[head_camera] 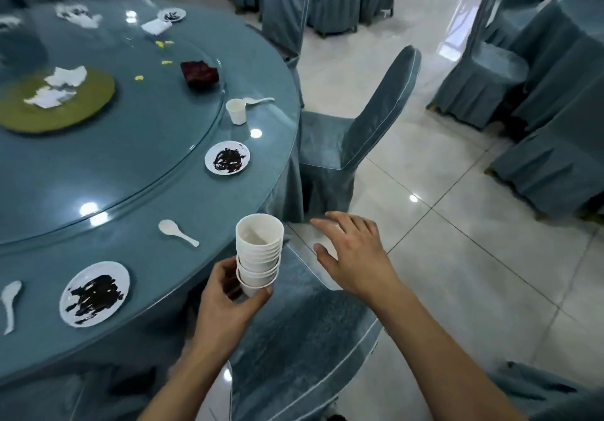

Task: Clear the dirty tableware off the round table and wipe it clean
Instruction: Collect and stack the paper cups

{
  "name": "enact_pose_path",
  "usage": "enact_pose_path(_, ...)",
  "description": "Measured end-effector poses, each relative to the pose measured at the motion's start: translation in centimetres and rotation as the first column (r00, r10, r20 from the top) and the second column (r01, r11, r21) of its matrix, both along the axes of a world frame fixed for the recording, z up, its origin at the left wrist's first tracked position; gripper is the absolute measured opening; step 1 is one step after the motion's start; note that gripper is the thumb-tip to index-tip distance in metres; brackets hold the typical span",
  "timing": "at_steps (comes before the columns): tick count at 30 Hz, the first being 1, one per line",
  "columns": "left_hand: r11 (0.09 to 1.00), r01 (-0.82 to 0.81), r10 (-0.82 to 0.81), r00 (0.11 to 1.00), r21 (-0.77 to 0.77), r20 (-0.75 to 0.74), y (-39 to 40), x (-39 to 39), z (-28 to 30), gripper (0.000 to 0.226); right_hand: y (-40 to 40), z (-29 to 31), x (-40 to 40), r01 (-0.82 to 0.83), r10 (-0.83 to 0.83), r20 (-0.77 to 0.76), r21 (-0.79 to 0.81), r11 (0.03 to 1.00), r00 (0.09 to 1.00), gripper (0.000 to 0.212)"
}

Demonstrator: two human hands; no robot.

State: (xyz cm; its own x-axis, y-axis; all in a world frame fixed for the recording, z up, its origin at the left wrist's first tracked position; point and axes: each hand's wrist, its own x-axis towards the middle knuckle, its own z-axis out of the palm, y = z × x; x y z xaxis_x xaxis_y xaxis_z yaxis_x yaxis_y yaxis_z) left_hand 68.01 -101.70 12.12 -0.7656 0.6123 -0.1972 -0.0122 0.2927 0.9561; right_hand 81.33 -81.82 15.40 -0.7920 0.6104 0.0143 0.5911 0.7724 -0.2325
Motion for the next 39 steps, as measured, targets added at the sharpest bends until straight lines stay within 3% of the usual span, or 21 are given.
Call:
enact_pose_path(10,0.995,-0.095,0.096,0.995,0.018,-0.010,6.3,0.0,0.6,0.069,6.8,1.0,-1.5,-0.126,0.128,0.036,-0.055,0.990,0.991,0.048)
enact_pose_path(26,0.873,-0.486,0.486,0.874,-0.035,-0.003,27.3,9.0,0.4,0.057,31.2,0.1,-0.5,-0.439,0.443,0.006,-0.124,0.890,0.896,0.047)
enact_pose_path(39,0.725,-0.688,0.687,0.726,0.031,0.045,35.2,1.0,-0.8,0.062,40.1,-0.9,-15.0,-0.626,0.635,0.051,-0.119,0.770,0.771,0.050)
